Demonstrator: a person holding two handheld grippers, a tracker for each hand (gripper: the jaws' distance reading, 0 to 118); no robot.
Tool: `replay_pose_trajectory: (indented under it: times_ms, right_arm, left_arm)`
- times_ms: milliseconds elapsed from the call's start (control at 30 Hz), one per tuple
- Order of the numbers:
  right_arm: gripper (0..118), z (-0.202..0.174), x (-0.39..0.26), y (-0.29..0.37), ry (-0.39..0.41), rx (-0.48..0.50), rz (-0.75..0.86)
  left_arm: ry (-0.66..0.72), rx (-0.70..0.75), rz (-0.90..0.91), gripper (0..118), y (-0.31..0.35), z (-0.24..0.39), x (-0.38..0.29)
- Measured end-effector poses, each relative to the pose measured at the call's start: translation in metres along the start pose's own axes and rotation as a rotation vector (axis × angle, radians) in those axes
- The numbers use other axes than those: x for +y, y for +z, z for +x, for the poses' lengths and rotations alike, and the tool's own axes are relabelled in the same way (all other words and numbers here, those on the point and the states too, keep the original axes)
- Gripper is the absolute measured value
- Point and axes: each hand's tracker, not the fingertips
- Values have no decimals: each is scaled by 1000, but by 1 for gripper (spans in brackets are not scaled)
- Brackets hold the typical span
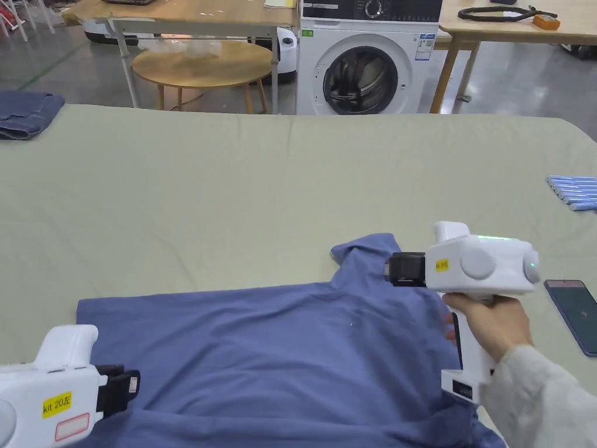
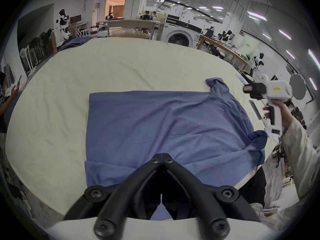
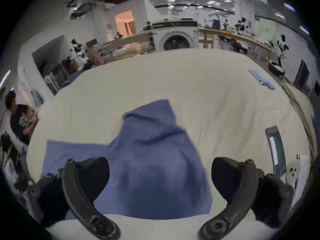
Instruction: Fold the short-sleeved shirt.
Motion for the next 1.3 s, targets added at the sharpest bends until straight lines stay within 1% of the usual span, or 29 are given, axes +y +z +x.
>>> replay_pose_trajectory:
  times_ms: [67, 100, 167, 200, 233, 267, 300, 333, 367, 400, 433, 467, 533, 600, 667, 733, 833, 867, 900, 933, 967, 1000, 1033, 1067, 1100, 1167, 1200, 1233, 1300]
  right_arm:
    - [117, 15, 8, -40, -14, -85, -84]
    - [117, 10, 14, -39, -24, -129, -123]
    - [115, 22, 7, -66, -40, -133, -181]
    - [94, 27, 2, -78, -42, -141, -238]
    - [80, 25, 0, -81, -59, -140, -282]
    - [75, 25, -6, -82, -39, -198, -261]
    - [50, 23, -7, -75, -9, -177, -196]
    - [17, 21, -4, -72, 25, -205, -218]
    - [2, 5, 3, -46, 80, -233, -191]
    - [2, 6, 3, -43, 126, -227, -160]
    - [2, 9, 0, -43, 105, -200, -180]
    - [2, 12, -3, -47, 104, -169, -215]
    - [2, 7, -2, -44, 97, -183, -201]
    - [2, 6, -1, -46, 90, -182, -201]
    - [2, 6, 0, -49, 74, -185, -210]
    - [2, 9, 1, -50, 66, -183, -221]
    - [2, 8, 3, -51, 52, -178, -232]
    - [2, 10, 2, -50, 49, -176, -232]
    - [2, 5, 3, -46, 47, -175, -232]
    - [2, 5, 2, -45, 50, -173, -231]
    - [2, 5, 2, -43, 56, -172, -229]
    - [2, 4, 2, -41, 62, -172, -227]
    - [2, 1, 3, -43, 68, -176, -221]
    - [2, -2, 2, -39, 83, -180, -211]
    - [2, -5, 2, -34, 100, -177, -197]
    - [2, -10, 4, -28, 107, -121, -155]
    - [2, -15, 5, -19, 115, -124, -146]
    - [2, -21, 5, -7, 140, -108, -120]
    - [2, -29, 6, 19, 170, -59, -61]
  left_arm:
    - [22, 2, -17, 0, -3, -3, 3]
    - [34, 7, -19, 0, -4, -4, 4]
    - [44, 13, -25, 0, -11, -20, 7]
    - [48, 17, -27, 0, -12, -23, 9]
    - [51, 25, -30, 0, -13, -25, 11]
    - [53, 33, -33, 0, -16, -33, 12]
    - [56, 40, -30, 0, -17, -38, 16]
    - [57, 54, -19, 0, -17, -42, 21]
    - [65, 81, 6, 4, -17, -47, 26]
    - [78, 111, 23, 26, -18, -48, 33]
    - [100, 123, 34, 54, -21, -55, 44]
    - [124, 138, 44, 89, -24, -63, 54]
    - [164, 193, 55, 107, -45, -92, 82]
    - [204, 254, 73, 118, -66, -112, 107]
    - [213, 313, -5, 118, -92, -124, 130]
    - [213, 399, -44, 118, -121, -132, 136]
    - [193, 445, -140, 118, -162, -141, 131]
    - [182, 448, -171, 115, -173, -142, 128]
    - [171, 403, -200, 105, -181, -142, 123]
    - [178, 411, -185, 105, -176, -135, 119]
    - [179, 435, -133, 98, -167, -129, 120]
    - [185, 425, -140, 82, -164, -125, 121]
    - [152, 415, -121, 62, -160, -119, 120]
    - [103, 430, -117, 34, -148, -95, 116]
    - [58, 395, -123, 0, -144, -84, 115]
    - [7, 366, -113, 0, -139, -69, 113]
    - [-2, 372, -120, 0, -143, -82, 116]
    - [28, 289, -122, 0, -137, -82, 115]
    - [99, 266, -70, 0, -116, -79, 110]
